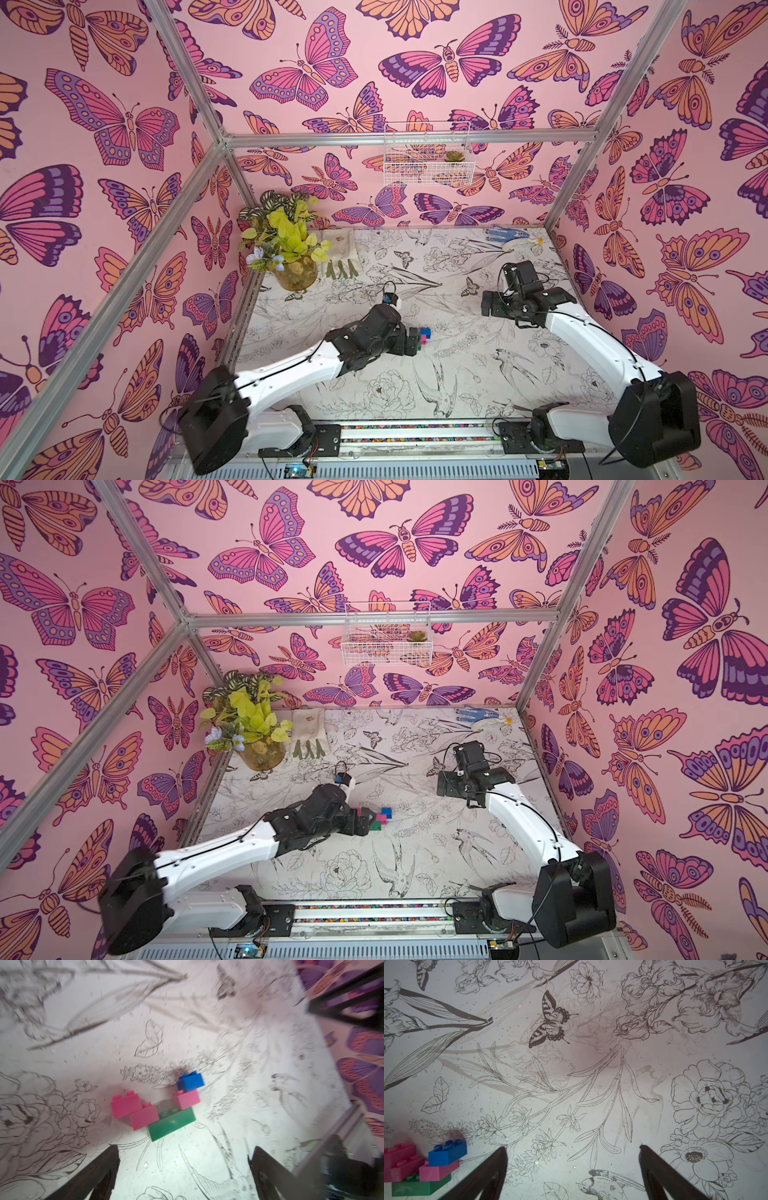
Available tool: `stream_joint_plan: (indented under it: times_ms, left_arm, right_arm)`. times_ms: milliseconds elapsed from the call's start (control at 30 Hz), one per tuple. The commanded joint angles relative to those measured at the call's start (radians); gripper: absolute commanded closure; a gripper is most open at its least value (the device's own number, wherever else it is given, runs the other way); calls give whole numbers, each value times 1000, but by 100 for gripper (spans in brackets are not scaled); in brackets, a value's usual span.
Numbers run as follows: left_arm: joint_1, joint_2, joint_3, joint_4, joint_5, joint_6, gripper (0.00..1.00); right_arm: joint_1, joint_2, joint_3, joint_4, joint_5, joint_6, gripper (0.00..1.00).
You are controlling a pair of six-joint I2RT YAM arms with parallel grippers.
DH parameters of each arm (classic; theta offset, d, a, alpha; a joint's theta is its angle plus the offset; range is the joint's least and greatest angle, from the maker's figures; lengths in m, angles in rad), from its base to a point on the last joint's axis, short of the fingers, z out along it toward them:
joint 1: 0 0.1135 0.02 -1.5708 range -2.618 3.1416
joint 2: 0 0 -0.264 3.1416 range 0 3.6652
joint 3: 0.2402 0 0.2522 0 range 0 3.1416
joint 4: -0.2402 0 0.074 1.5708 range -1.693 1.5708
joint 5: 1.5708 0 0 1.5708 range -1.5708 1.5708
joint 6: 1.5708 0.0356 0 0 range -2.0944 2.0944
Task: Assemble the letter v with lego
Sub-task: Adjust the lego brick at the center of the board, then reset both arms
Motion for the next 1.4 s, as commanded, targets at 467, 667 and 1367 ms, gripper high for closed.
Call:
stream_joint_plan:
  times_ms: [467, 667, 1367]
  left_arm:
    - [532, -189, -156, 314, -403, 621, 0]
    - [683, -116, -459, 777, -287, 650, 0]
    - [863, 368, -454, 1154, -70, 602, 0]
  right_arm:
    - [-156, -145, -257, 372, 21, -135, 1]
    - [-193, -255, -455, 647, 54, -182, 1]
    - [-255, -6, -788, 1665, 39, -269, 1]
